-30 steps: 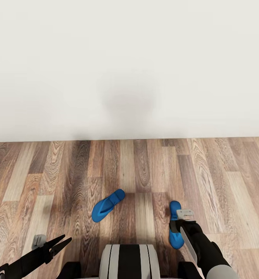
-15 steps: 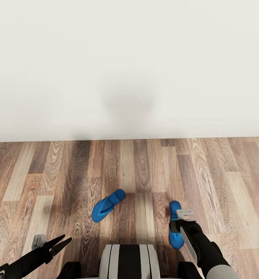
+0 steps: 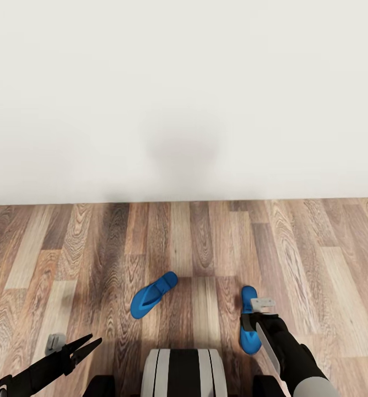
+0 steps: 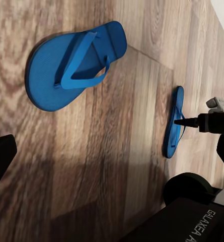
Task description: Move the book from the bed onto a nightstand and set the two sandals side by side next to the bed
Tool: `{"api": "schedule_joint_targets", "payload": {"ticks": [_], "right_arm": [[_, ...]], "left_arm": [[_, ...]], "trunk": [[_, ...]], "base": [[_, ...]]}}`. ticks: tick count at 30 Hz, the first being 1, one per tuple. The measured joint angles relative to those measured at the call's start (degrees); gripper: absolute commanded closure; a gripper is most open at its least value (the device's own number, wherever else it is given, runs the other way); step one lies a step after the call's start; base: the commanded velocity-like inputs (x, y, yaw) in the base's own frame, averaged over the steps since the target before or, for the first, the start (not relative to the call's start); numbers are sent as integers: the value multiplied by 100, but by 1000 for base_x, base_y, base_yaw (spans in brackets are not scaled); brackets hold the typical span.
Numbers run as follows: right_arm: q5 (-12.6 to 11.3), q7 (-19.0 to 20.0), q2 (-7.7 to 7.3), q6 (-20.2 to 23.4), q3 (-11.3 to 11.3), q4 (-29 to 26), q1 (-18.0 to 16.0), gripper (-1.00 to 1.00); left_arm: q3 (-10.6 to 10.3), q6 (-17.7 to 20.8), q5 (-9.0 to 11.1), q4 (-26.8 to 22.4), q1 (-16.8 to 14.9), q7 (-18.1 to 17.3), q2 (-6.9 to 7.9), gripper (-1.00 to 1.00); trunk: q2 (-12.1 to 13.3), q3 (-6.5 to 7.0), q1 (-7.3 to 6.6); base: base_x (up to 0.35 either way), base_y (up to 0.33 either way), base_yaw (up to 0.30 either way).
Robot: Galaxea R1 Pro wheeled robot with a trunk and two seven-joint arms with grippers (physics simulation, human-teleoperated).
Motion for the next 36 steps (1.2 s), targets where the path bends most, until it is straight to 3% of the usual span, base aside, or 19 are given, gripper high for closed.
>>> {"api": "schedule_joint_targets", "payload": {"ticks": [23,28,33,36], "right_arm": [[-11,0,-15,19,-21,-64,0,100],[-68,85,-66,170,-55,-670,7,100],[-70,398,-323,265,-56,-825,24,100],[-77,878,-608,273,-65,-835,33,100]], "left_arm": [[0,2,0,0,0,0,0,-100],[0,8,0,2,0,0,0,-100],[0,7,0,7,0,0,0,-100],[0,3,1,45,1,0,0,-100]], "trunk": [[31,510,-59],[37,621,-72],[44,731,-85],[48,798,-93]], "base": [[0,0,0],[0,0,0],[0,0,0],[0,0,0]]}}
